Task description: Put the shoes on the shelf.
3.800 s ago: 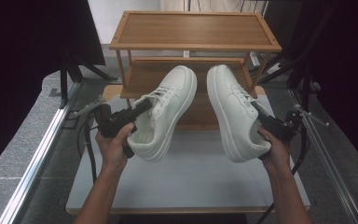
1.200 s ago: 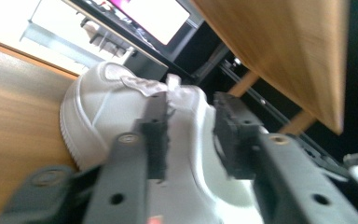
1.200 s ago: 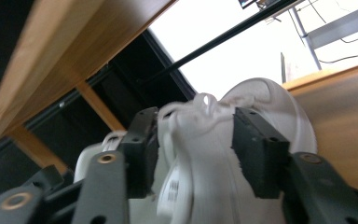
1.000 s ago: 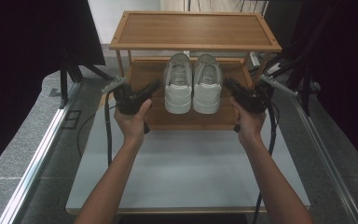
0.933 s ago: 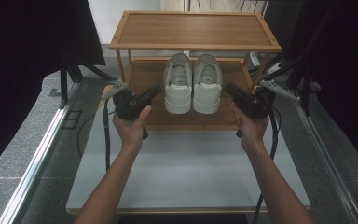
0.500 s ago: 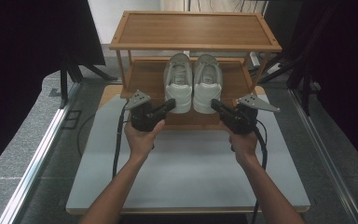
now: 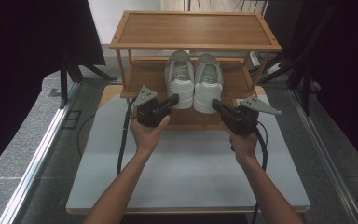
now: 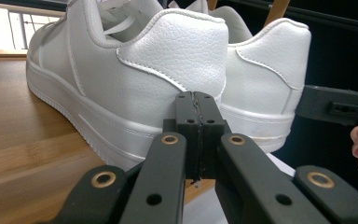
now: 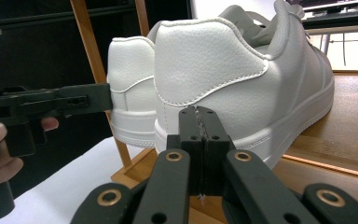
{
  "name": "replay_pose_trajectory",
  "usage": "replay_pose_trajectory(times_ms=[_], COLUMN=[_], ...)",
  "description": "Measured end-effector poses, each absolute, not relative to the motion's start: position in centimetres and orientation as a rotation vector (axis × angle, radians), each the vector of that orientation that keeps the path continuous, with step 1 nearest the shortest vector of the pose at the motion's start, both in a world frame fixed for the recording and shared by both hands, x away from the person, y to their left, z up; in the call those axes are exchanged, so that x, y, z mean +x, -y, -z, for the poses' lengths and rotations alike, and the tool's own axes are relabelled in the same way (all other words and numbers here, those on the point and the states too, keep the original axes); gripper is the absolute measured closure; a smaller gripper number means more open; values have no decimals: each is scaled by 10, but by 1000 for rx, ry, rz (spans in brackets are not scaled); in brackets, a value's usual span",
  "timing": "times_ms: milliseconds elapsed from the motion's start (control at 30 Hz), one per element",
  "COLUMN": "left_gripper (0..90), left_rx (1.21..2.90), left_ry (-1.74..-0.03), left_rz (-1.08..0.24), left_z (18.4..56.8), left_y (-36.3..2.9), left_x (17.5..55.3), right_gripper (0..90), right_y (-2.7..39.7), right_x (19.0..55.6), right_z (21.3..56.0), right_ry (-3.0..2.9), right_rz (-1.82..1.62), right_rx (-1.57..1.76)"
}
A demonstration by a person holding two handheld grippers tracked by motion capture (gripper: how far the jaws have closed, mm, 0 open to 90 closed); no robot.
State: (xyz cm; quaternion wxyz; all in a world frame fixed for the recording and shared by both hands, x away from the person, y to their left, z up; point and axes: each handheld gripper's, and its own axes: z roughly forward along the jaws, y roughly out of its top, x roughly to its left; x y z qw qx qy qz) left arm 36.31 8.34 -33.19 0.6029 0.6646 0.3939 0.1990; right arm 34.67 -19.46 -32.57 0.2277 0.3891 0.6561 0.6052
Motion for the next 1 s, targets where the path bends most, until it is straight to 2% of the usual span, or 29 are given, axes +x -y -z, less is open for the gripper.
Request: replay_pose_trajectory(times_ms=[500,1000], left_gripper=[900,895], left_rx=[1541,1512], left_ry=[-901,-907], left_rz=[-450,-425], left_z=[333,336], left_y=[-86,-86], left_x=[365,364], right_gripper=[896,896], right_y=[190,186], right_x=[346,366], right_z=[325,323], right_ry=[-1830,-1823], right_rz=[-1616,-1563], right_rx=[1042,1088])
